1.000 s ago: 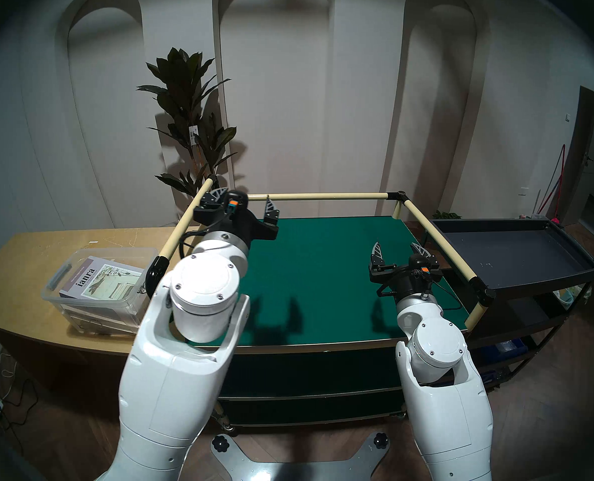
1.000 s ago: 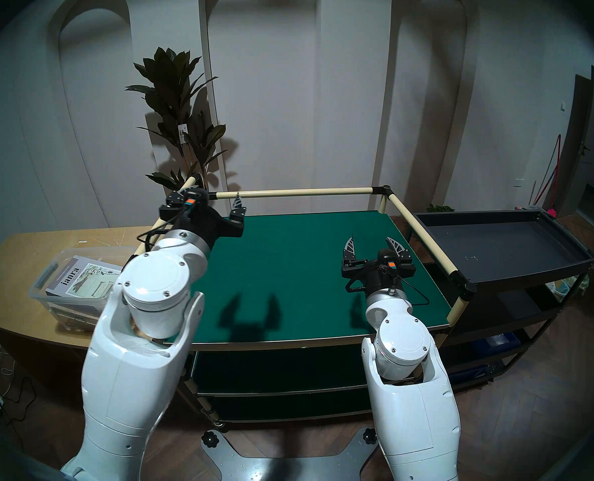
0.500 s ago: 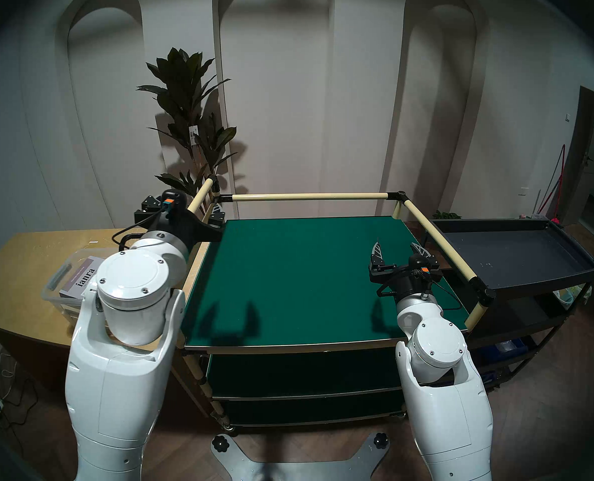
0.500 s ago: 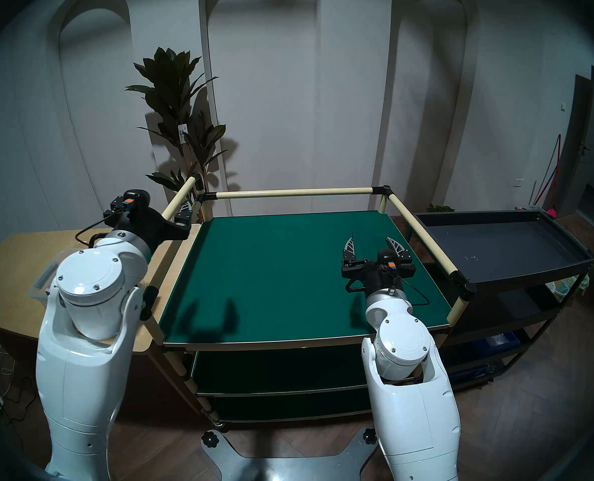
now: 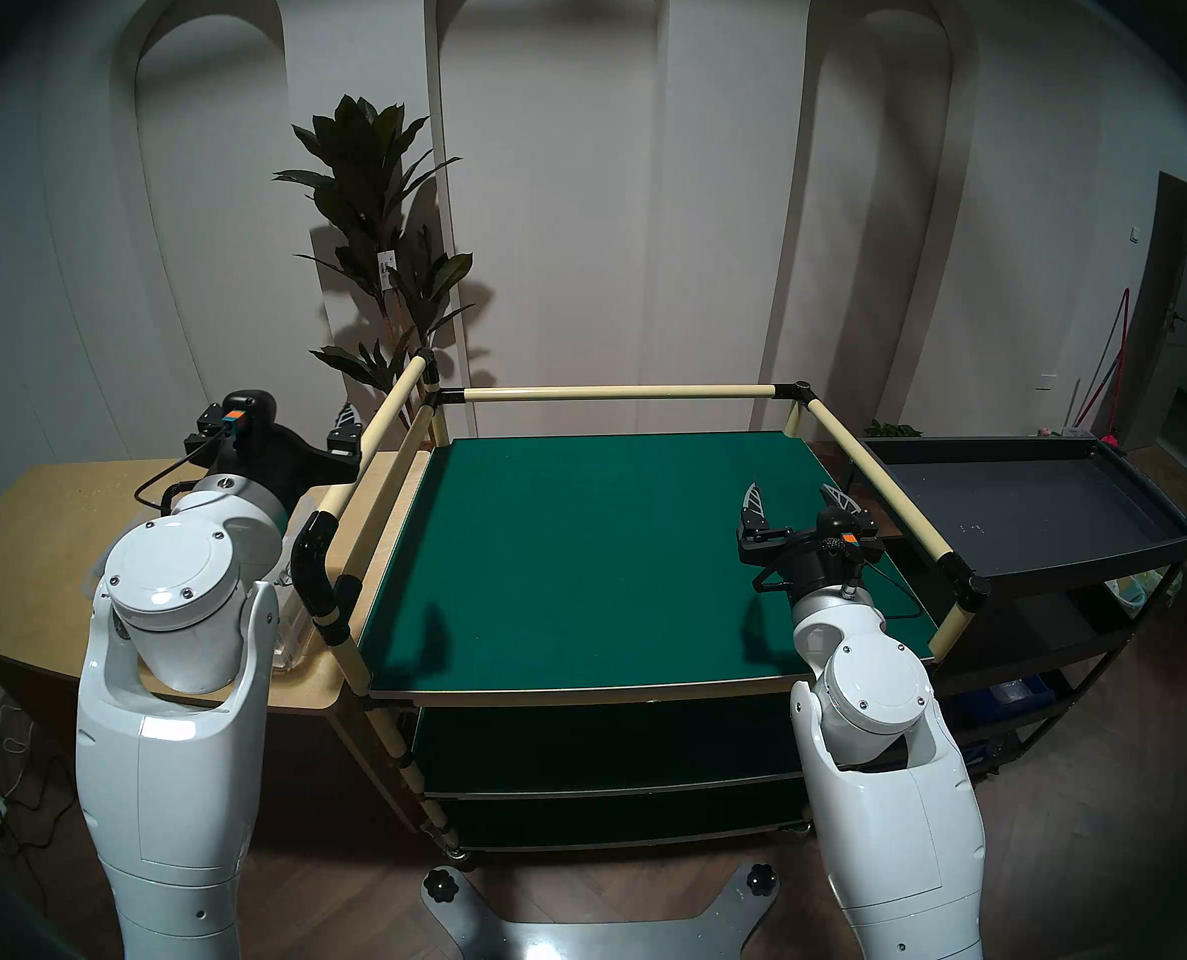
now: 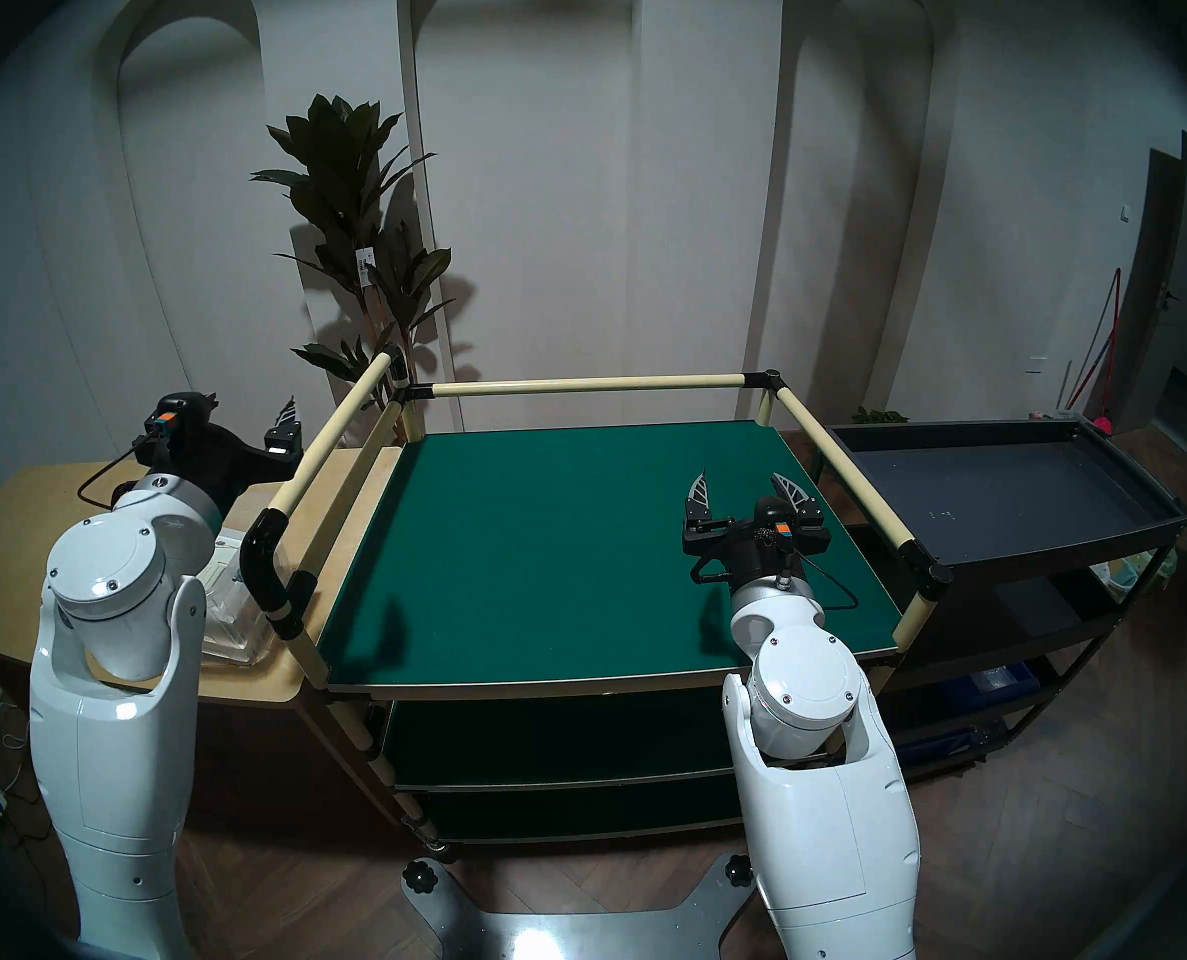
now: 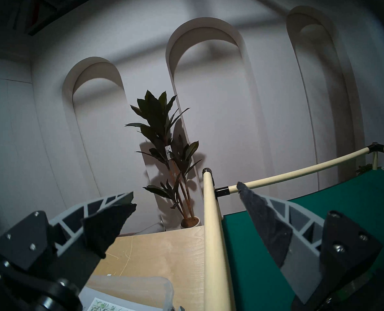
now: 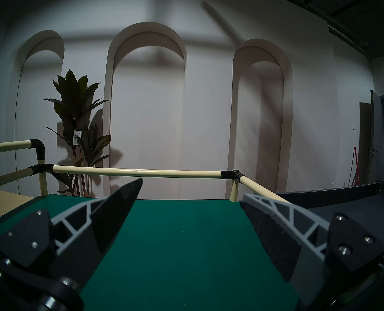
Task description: Put the storage box onto the shelf
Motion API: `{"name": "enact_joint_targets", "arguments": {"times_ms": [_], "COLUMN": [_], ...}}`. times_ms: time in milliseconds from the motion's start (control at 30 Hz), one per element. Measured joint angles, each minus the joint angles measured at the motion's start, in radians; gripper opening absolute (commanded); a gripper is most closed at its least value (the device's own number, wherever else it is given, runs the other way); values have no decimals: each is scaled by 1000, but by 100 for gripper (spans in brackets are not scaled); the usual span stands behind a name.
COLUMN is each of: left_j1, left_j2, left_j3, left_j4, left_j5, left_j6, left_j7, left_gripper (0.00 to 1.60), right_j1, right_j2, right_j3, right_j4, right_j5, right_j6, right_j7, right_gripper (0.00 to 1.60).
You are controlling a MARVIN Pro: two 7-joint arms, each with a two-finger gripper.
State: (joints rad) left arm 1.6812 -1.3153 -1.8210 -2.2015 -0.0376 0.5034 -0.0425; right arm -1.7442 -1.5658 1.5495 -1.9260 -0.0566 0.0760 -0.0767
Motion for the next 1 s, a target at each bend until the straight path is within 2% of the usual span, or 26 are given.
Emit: {"name": "enact_joint_targets", "arguments": {"times_ms": [267,500,733,1000], "left_j1": [13,-3,-31,-53], "left_j2": [-2,34,117,184], "left_j3": [-87,-171,-262,-313], "left_j4": [73,136,251,333], "left_j5": [-43,-112,-154,-184], "left_j6": [-79,-112,-112,-118], "left_j7": [-27,-117,-268,-363], "left_gripper": [160,160,160,160], "right_j1": [0,0,0,0], "right_j2": [0,0,0,0], "right_j3": [0,0,0,0], "right_j4": [0,0,0,0], "right_j5": [0,0,0,0], "right_j6": [0,0,0,0], "right_j7": [0,0,0,0], "right_gripper": [160,160,160,160]}}
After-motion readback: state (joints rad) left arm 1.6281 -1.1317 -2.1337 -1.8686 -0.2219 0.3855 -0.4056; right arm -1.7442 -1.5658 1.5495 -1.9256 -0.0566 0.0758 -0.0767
